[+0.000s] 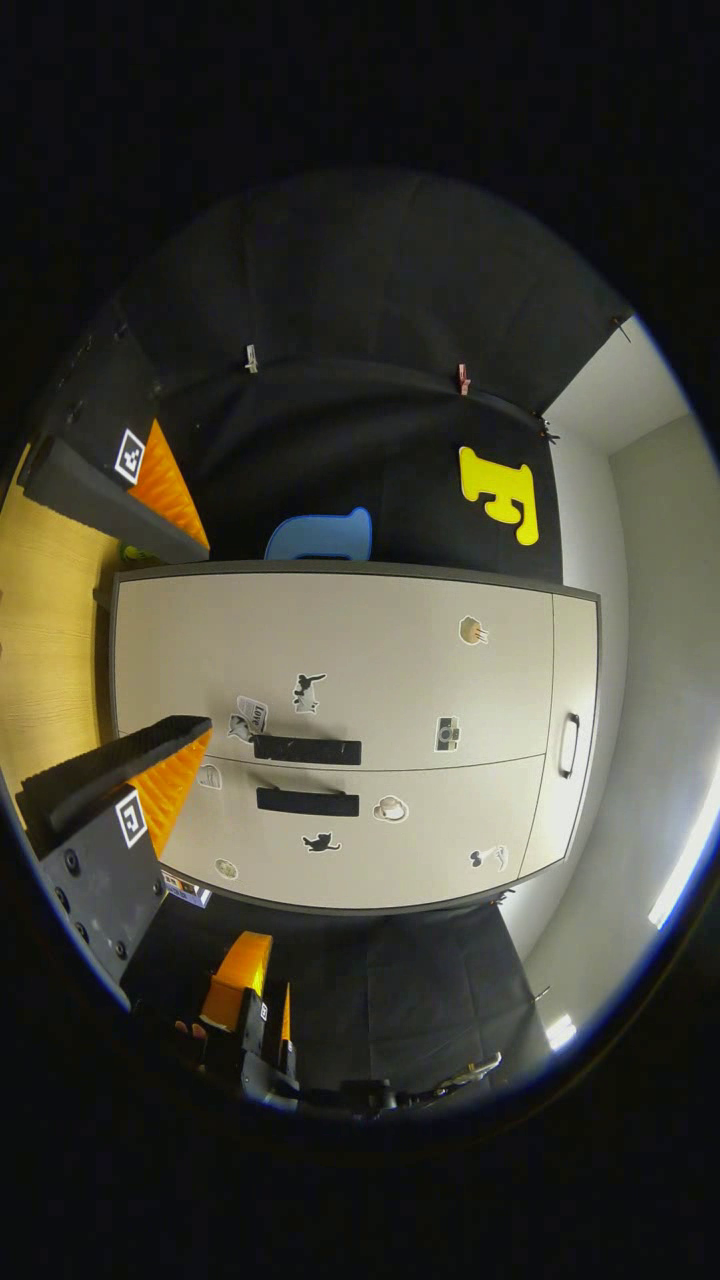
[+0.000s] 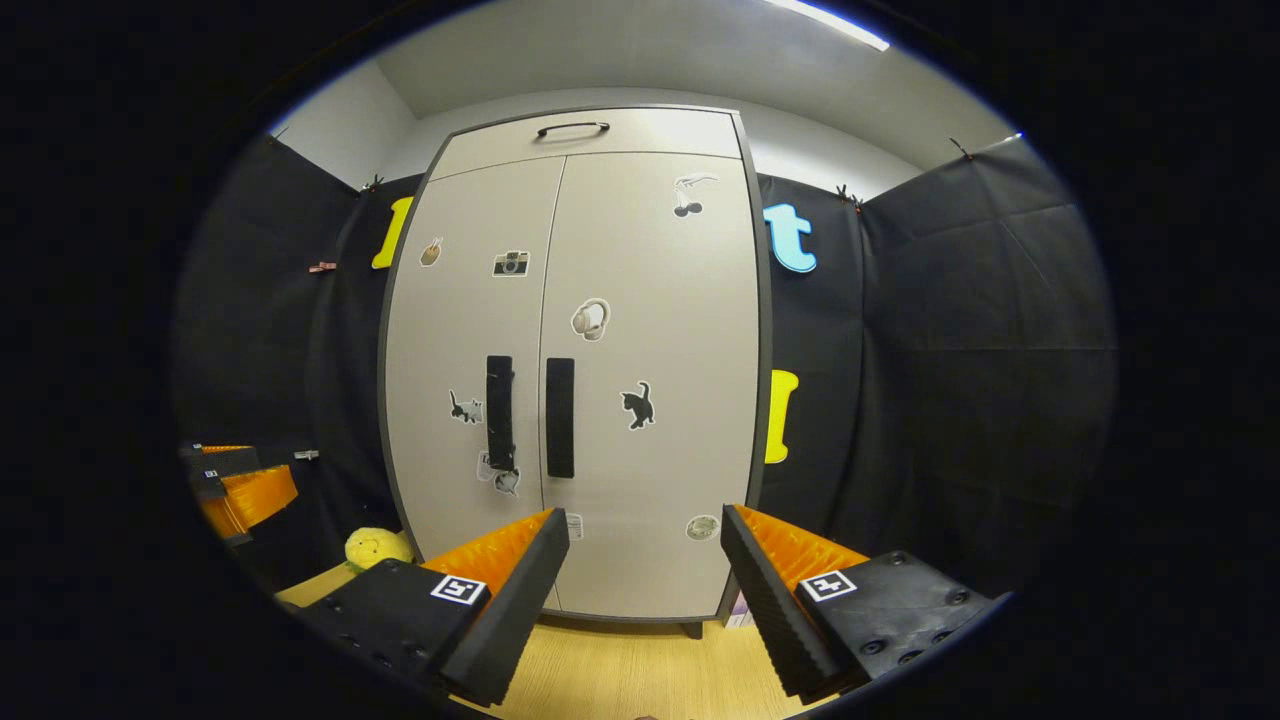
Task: Open the right door of the double-door shoe cabinet with the right hand, and open the left door with the left hand.
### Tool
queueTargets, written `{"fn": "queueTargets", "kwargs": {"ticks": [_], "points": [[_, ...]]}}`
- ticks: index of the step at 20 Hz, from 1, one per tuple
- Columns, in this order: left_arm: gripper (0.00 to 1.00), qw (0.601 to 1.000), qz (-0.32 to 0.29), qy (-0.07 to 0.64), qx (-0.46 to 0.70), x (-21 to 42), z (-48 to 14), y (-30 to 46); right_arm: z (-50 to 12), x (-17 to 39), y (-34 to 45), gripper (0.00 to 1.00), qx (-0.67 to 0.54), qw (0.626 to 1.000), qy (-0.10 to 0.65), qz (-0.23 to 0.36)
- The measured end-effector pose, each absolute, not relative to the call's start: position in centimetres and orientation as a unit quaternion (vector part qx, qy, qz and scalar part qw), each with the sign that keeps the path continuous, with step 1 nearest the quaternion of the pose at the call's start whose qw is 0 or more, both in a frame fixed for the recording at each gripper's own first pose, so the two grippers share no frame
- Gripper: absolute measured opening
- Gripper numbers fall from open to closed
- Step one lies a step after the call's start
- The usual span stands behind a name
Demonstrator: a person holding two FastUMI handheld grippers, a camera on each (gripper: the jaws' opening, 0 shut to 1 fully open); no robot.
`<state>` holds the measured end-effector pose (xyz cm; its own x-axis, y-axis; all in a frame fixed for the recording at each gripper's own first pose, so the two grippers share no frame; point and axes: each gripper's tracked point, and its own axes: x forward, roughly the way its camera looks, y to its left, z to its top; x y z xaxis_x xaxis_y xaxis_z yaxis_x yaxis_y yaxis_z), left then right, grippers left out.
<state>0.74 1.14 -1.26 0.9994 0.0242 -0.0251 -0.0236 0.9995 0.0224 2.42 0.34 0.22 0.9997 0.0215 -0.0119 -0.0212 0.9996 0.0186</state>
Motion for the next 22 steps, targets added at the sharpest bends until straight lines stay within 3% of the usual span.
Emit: {"fn": "queueTargets", "kwargs": {"ticks": [9, 22], "points": [[0.95, 0.999, 0.019, 0.027, 0.019, 1.5, -1.9, 1.4, 1.6, 5.3, 3.2, 0.98, 0.014, 0.999, 0.008, 0.042], [0.95, 0.994, 0.104, 0.024, 0.006, -0.4, -2.2, 6.7, 3.9, 15.6, 8.2, 0.97, -0.001, 0.997, 0.019, 0.072]]}}
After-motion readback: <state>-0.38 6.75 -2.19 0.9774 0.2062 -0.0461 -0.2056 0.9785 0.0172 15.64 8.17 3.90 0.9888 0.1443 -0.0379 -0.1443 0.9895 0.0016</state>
